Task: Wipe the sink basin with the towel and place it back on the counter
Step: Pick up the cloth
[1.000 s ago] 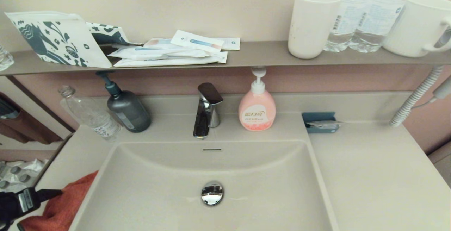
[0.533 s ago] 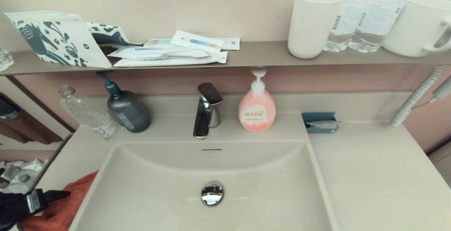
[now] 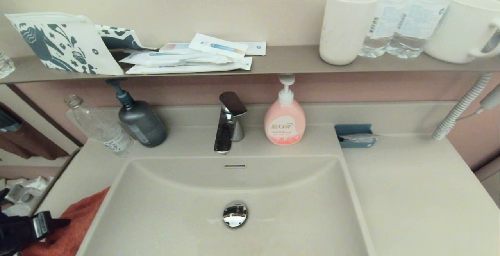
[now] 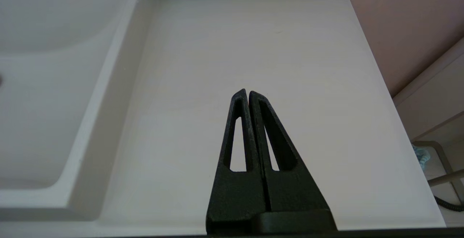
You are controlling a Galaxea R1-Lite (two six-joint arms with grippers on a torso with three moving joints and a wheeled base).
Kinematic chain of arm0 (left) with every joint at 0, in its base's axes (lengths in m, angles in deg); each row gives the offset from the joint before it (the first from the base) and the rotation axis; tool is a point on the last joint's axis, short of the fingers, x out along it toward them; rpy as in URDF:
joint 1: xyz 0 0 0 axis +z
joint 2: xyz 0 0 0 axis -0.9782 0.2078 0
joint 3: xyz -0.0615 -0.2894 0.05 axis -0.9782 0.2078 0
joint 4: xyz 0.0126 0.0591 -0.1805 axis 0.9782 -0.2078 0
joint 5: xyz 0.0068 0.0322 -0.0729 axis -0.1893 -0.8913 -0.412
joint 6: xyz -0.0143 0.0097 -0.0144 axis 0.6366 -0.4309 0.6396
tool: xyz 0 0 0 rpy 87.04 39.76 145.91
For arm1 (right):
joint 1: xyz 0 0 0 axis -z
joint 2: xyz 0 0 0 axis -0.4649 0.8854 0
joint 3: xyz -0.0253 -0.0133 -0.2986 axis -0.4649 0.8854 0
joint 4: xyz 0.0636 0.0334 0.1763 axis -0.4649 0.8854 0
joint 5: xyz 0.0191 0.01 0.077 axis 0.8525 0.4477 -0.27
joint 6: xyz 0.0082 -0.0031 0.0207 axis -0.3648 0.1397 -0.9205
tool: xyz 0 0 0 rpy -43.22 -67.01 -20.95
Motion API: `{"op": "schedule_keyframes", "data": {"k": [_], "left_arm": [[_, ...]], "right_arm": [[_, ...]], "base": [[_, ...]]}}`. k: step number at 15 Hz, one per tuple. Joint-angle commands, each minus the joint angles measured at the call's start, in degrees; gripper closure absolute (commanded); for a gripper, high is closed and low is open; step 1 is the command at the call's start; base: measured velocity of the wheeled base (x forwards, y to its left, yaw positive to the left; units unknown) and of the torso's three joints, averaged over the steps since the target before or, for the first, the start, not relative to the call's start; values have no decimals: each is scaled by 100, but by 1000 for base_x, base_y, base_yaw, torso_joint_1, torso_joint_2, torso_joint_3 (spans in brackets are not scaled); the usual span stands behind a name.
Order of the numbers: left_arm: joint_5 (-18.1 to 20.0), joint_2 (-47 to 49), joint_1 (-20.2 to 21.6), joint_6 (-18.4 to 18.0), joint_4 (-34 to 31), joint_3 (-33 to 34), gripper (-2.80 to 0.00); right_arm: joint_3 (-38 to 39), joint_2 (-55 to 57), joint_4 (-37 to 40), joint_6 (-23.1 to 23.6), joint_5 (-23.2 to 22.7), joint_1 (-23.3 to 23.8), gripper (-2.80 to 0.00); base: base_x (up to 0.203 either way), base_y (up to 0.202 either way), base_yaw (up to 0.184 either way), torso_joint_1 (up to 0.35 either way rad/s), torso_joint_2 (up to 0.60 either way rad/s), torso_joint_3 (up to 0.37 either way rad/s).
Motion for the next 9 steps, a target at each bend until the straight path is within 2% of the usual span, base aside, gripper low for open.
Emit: {"op": "schedule_keyframes", "data": {"k": [1, 9], "left_arm": [[18, -19, 2, -11, 13, 9, 0], [8, -644, 97, -143, -5, -181, 0]], "right_arm": [[0, 7, 2, 4, -4, -2, 0], [0, 7, 2, 4, -2, -2, 0]], "base": [[0, 0, 0, 0, 0, 0], [0, 0, 0, 0, 0, 0]]}}
